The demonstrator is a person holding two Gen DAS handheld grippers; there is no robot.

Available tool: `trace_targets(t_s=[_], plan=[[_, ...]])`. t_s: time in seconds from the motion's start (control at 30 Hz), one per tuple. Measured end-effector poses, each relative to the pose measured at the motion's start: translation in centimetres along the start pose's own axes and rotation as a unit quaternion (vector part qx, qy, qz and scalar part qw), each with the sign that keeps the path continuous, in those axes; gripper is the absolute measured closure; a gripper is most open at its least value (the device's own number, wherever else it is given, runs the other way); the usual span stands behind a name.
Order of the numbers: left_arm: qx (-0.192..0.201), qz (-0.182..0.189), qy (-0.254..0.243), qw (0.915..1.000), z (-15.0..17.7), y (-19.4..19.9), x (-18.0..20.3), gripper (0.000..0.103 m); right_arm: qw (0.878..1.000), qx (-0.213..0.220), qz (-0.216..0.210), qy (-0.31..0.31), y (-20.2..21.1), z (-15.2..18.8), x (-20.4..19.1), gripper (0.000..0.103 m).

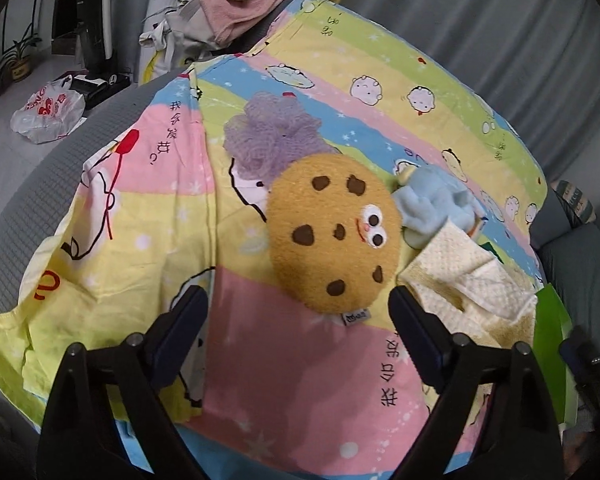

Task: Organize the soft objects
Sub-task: 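Close the right gripper on the cookie plush's edge and lift it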

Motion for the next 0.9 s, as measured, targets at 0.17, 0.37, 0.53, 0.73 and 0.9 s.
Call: trace_targets(t_s=[0.17, 0.37, 0.53, 0.73, 0.9], plan=[[-0.016, -0.001, 0.011, 0.9998, -0.2, -0.8, -0.7, 0.032, 0.994, -0.045, -0.097, -0.038, -1.4, -1.6, -4.2, 0.038], [-0.027, -0.007, 0.026, 0.9993, -0.7, -2.0, -1.3, 0.034, 0.983, -0.12, -0.138, -0.032, -6.2, -1.4, -9.6, 0.031], [-0.038, -0.015, 0.025, 0.9988, -1.1, -3.5, -1.5, 0.032, 0.973, -0.176, -0.143, -0.051, -11.3, 0.2, -11.9, 0.018], [-0.047, -0.023, 0.023, 0.9984, -1.2, -4.9, -1.9, 0.023, 0.967, -0.218, -0.119, -0.048, -16.3, 1.4, -12.7, 0.018], [-0.055, -0.014, 0.03, 0.998, -1.1, -5.5, -1.8, 0.016, 0.965, -0.238, -0.099, -0.044, -19.3, 2.9, -12.1, 0.018]])
Point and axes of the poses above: each gripper's, at about its wrist camera, not at the fingertips, and y roughly against the way its jaws point, x to its right, z to its underside, the point moved 5 cm from there along -y, roughly the way its jaws point, and after that the axes turned 14 degrees about x, right-handed, at the moved point
